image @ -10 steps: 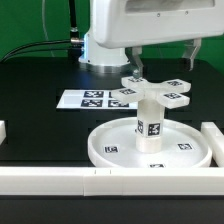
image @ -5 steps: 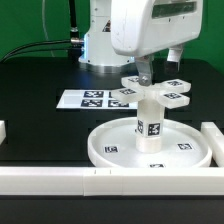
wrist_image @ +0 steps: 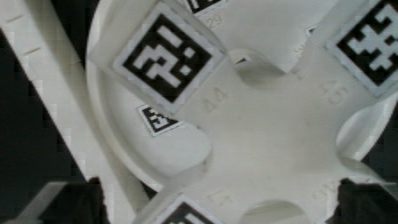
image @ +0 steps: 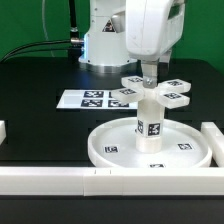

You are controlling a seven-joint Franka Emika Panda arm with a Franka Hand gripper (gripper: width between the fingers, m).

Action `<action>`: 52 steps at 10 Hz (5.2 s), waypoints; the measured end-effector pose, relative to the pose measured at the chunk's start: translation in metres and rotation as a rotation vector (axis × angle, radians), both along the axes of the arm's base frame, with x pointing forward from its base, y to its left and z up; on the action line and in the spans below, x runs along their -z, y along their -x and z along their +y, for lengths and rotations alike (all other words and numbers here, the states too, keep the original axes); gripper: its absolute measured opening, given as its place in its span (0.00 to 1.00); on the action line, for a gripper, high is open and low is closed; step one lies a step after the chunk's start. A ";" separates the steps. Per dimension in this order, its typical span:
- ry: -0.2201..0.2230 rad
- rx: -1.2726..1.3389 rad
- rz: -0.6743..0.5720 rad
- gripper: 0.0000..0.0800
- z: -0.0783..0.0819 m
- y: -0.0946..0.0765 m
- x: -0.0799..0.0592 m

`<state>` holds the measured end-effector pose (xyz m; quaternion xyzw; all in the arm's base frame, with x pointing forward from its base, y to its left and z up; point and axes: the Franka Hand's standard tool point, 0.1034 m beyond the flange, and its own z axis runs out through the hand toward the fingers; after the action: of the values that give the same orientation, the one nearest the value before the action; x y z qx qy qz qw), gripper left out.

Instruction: Assemble round table

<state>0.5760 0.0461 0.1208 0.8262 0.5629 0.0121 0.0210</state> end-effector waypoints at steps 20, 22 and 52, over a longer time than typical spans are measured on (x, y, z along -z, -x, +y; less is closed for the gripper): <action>0.031 -0.049 0.026 0.81 -0.012 0.002 0.000; 0.028 -0.059 0.036 0.81 -0.004 0.006 0.005; 0.025 0.176 0.024 0.81 0.000 0.013 0.010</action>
Offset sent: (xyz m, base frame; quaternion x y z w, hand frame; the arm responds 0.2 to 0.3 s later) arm -0.0009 -0.0042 -0.0055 -0.0108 0.0044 -0.0452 0.9989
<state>0.5626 0.0461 0.1105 0.8721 0.4886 -0.0067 0.0255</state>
